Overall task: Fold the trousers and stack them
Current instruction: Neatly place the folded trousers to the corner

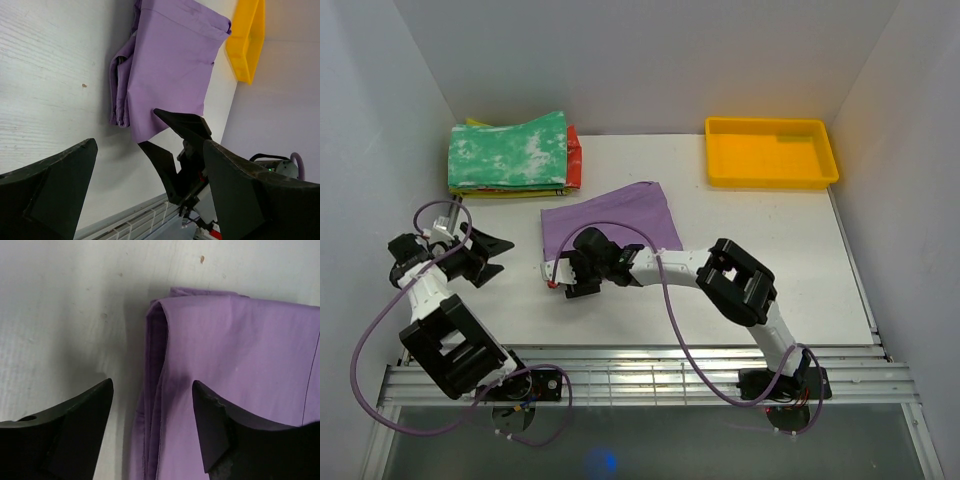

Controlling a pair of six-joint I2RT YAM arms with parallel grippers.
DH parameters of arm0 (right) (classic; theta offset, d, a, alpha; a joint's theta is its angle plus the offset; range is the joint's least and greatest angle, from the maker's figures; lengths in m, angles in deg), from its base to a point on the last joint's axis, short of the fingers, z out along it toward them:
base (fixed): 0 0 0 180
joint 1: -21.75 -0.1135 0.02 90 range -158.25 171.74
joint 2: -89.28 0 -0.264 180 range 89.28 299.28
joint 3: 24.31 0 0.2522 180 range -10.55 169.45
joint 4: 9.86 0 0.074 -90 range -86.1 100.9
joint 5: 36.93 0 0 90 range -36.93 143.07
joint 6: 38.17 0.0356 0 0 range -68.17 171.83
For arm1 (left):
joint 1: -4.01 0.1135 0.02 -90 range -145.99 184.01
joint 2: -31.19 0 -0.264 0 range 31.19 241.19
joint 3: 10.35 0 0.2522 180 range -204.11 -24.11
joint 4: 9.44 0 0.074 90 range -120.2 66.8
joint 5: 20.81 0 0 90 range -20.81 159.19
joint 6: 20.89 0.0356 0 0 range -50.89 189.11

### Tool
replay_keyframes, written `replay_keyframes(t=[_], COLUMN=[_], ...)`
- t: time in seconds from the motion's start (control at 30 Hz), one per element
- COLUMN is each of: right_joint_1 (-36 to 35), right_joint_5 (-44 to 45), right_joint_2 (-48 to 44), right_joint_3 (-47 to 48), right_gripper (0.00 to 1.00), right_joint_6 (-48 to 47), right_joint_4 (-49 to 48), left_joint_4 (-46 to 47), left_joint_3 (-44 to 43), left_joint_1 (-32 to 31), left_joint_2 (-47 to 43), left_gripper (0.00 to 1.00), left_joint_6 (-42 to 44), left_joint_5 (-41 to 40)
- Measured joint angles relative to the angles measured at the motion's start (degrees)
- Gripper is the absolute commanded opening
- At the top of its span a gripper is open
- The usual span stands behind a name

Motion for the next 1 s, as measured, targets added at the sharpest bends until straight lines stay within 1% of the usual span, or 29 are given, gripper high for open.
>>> replay_keyframes(t=[0.1, 0.13, 0.2, 0.23, 0.33, 0.43, 0.47, 0.5, 0.53, 0.6, 0.63, 0.7, 0.77, 0.87, 0.9, 1.0], right_joint_1=[0.04, 0.07, 0.11, 0.11, 0.26, 0.46, 0.48, 0.55, 0.7, 0.83, 0.85, 1.14, 1.38, 2.21, 2.51, 3.23], right_joint_5=[2.4, 3.32, 4.44, 4.94, 5.92, 5.25, 4.85, 4.42, 4.0, 3.28, 3.02, 2.6, 2.12, 1.81, 1.86, 2.25], right_joint_2=[2.21, 2.49, 3.43, 3.98, 5.75, 7.78, 8.85, 10.12, 11.32, 12.57, 12.59, 12.22, 10.34, 6.93, 6.1, 5.03], right_joint_3=[-1.14, -1.16, -1.18, -1.07, 0.94, 5.73, 8.28, 11.26, 13.9, 17.16, 17.4, 16.92, 13.99, 9.53, 8.37, 6.49], right_gripper=[0.56, 0.45, 0.26, 0.08, 0.08, 0.08, 0.15, 0.29, 0.5, 0.71, 0.77, 0.78, 0.79, 0.75, 0.73, 0.51], right_joint_6=[-0.61, -0.81, -1.38, -1.31, -0.15, 2.95, 4.48, 6.03, 7.76, 10.19, 10.86, 11.21, 11.28, 10.47, 9.94, 7.98], right_joint_4=[-4.48, -5.66, -7.23, -7.82, -8.85, -6.23, -4.52, -2.86, -1.42, 0.85, 1.73, 2.82, 2.62, 4.33, 4.57, 4.55], left_joint_4=[2.8, 3.43, 4.79, 5.64, 6.62, 7.82, 8.46, 9.11, 9.68, 10.21, 10.45, 10.67, 11.02, 11.34, 11.43, 12.5], left_joint_3=[3.32, 4.17, 5.6, 6.56, 8.31, 9.29, 9.44, 9.57, 9.73, 9.79, 9.79, 9.79, 9.79, 9.81, 9.9, 11.28], left_joint_1=[0.02, 0.02, 0.02, 0.02, 0.02, 0.02, 0.02, 0.02, 0.02, 0.02, 0.02, 0.02, 0.02, 0.02, 0.02, 0.02], left_joint_2=[-3.08, -4.11, -5.68, -6.27, -6.78, -6.75, -6.73, -6.62, -6.43, -5.77, -5.4, -5.16, -5.16, -5.18, -5.2, -5.55], left_gripper=[0.98, 0.98, 0.98, 0.98, 0.98, 0.98, 0.98, 0.98, 0.98, 0.98, 0.98, 0.98, 0.98, 0.98, 0.98, 0.98], left_joint_6=[-2.21, -2.69, -3.5, -3.93, -4.94, -6.64, -7.17, -7.76, -8.22, -8.81, -8.98, -9.2, -9.31, -9.73, -9.97, -11.1], left_joint_5=[-0.04, -0.13, -0.37, -0.68, -1.33, -1.84, -1.88, -1.9, -1.92, -1.95, -1.97, -2.05, -2.1, -2.16, -2.14, -2.05])
